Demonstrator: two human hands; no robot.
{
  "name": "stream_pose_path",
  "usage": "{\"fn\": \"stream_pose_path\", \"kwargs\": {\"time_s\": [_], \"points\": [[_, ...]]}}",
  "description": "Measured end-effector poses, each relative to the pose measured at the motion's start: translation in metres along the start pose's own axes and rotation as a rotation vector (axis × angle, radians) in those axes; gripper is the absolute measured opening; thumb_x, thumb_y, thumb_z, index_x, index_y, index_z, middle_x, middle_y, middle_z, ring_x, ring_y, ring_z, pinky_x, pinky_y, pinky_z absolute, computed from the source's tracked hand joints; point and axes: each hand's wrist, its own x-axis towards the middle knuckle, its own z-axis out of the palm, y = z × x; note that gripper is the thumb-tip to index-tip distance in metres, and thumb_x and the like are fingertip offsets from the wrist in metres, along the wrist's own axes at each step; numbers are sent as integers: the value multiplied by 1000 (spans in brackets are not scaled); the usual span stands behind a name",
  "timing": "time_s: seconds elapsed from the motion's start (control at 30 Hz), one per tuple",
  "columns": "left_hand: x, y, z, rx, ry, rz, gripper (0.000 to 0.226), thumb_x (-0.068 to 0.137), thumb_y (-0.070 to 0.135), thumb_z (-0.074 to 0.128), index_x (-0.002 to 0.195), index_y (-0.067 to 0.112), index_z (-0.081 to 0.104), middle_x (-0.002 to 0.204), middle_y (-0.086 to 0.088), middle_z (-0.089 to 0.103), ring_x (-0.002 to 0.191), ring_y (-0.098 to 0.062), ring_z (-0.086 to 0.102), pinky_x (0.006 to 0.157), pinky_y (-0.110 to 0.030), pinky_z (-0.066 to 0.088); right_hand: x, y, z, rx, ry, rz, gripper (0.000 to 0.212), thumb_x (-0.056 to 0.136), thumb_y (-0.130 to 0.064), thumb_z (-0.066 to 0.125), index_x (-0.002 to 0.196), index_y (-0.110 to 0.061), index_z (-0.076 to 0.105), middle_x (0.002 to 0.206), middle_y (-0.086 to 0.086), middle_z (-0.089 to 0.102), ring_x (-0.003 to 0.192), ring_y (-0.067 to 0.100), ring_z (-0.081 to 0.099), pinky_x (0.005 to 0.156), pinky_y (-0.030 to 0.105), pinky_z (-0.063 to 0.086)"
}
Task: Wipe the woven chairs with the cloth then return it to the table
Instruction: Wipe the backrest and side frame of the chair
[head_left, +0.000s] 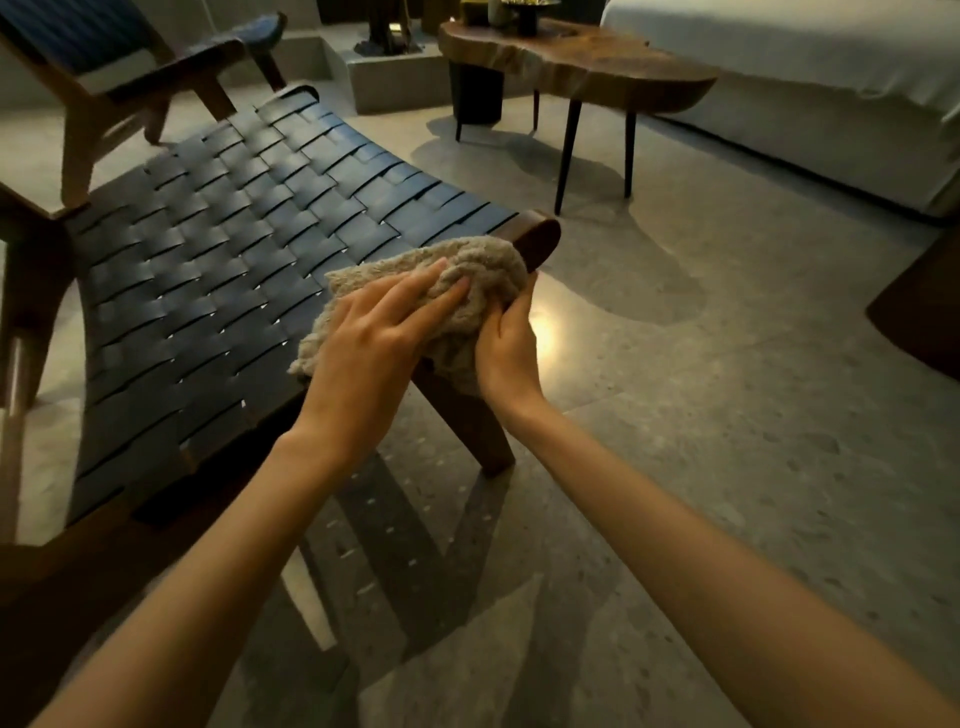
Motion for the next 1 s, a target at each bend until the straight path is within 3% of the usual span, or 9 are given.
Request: {"fn": "stream_pose_path", "kwargs": {"time_s": [0.07,0.23,0.33,0.43,0.53,0.67,0.8,0.87,1.0], "points": [[-19,-2,-1,50,20,-12,68,76,-2,72,137,17,48,143,-13,45,124,-36,45,101,-49,38,-11,9,5,-43,-62,-10,48,104,-22,32,149,-15,16,114,-13,48,87,-24,51,73,-4,40],[-61,-1,2,212,31,-6,63,77,4,62,138,13,48,147,-10,40,125,-32,30,96,-41,27,-22,15,-10,-274,-142,-61,39,98,-20,49,136,-13,41,103,-15,52,93,-1,53,67,-6,38],[-82,7,15,254,31,-16,61,76,1,63,135,9,51,140,-11,49,120,-31,34,93,-43,37,-26,23,-27,-330,-101,-98,38,89,-15,63,125,-15,50,88,-25,51,75,-10,53,64,-4,40],[-102,30,36,83,-33,-181,68,68,-10,71,132,2,52,134,-19,53,121,-35,42,94,-46,46,-34,32,-38,-271,-39,-57,42,85,-15,69,116,-20,41,83,-13,59,72,-6,60,64,6,48],[-101,52,55,-209,-20,-358,59,86,-2,60,141,2,38,146,-19,39,132,-30,39,109,-37,28,-36,36,-37,-228,31,-77,39,90,-16,64,110,-21,30,87,4,62,72,2,62,62,9,49],[-76,71,67,-644,181,-679,47,99,23,44,140,6,32,142,-8,27,124,3,26,108,-24,30,-24,29,-25,-177,-45,-119,30,96,-16,55,114,-19,31,87,-7,60,76,-11,61,66,8,49],[-61,78,75,-862,356,-895,21,99,20,46,118,20,38,111,10,41,100,1,46,91,-23,43,-21,35,-13,-181,-74,-107,31,98,-20,51,124,-10,40,93,-2,59,76,-4,58,64,3,46],[-55,77,78,-1023,413,-996,21,99,21,47,112,30,34,108,21,43,100,7,49,92,-21,44,-22,41,-11,-202,-37,-143,32,96,-19,54,126,-10,45,96,-3,59,78,-3,57,67,2,46],[-46,70,86,-1082,524,-1086,31,95,15,53,123,18,40,117,7,54,108,-5,56,97,-29,49,-20,56,-14,-246,31,-271,29,93,-14,59,120,-5,58,90,-13,60,75,-15,57,67,0,44]]}}
